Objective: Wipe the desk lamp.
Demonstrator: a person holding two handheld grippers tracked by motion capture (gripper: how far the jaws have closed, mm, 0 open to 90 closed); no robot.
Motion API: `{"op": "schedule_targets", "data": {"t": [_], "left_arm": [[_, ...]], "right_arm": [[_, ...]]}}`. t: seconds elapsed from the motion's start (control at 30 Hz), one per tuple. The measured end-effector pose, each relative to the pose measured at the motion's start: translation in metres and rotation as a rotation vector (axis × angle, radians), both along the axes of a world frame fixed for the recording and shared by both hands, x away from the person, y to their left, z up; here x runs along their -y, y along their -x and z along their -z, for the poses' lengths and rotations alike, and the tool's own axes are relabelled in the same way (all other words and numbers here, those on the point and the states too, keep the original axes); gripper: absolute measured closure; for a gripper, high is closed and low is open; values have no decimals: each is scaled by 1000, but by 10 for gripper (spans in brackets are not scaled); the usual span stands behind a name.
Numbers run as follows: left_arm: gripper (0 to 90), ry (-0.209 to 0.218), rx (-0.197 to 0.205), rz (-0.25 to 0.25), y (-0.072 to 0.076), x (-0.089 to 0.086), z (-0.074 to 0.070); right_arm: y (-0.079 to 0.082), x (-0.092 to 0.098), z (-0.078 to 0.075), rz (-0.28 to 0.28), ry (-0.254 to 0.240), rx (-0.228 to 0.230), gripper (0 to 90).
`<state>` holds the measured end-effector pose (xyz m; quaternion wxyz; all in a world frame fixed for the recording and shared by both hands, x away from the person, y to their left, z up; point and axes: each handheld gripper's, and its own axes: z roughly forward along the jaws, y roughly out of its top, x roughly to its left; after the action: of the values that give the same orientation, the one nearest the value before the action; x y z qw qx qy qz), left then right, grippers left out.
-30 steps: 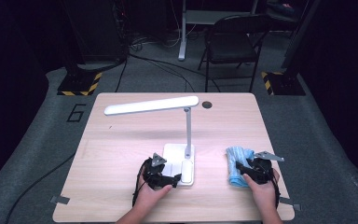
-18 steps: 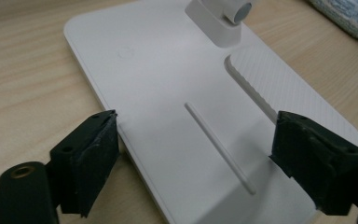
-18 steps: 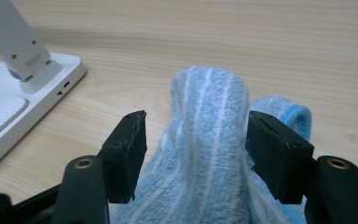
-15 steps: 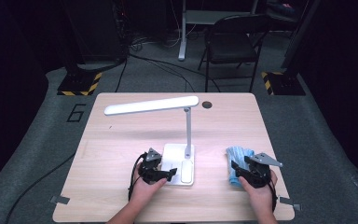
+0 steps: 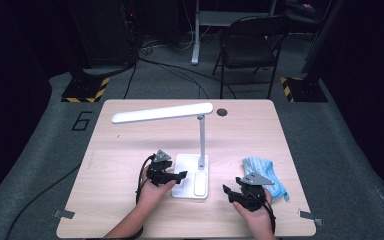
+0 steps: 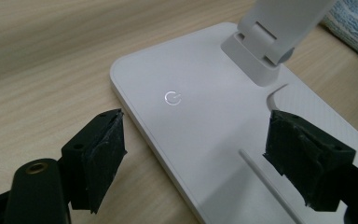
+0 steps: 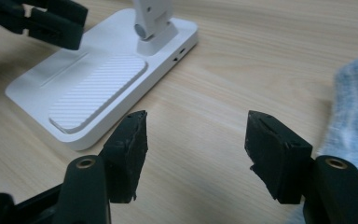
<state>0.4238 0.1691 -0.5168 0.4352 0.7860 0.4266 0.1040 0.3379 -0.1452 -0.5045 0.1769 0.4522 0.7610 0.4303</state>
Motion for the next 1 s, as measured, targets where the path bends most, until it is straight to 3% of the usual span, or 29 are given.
{"op": "schedule_targets", "data": {"t": [0.13,0.17,0.23,0.27,0.37,0.63,1.0], "left_arm": [[195,3,6,8,-10,2,-3],[195,-19,16,29,-13,1,-4],[195,-16,20,26,-16,5,-7],[195,-43,34,49,-20,4,-9],[196,-48,38,48,-29,6,-11],[207,-59,29,59,-44,11,-7],[211,-65,15,102,-58,26,-3]], "right_arm": [[0,-15,6,-55,2,-6,387],[0,-20,8,-74,4,-10,387],[0,-27,10,-100,7,-12,387],[1,-30,11,-110,16,-12,387],[2,-39,14,-153,29,-12,386],[4,-54,19,-181,18,-43,386],[2,-65,22,-233,72,-48,401]]}}
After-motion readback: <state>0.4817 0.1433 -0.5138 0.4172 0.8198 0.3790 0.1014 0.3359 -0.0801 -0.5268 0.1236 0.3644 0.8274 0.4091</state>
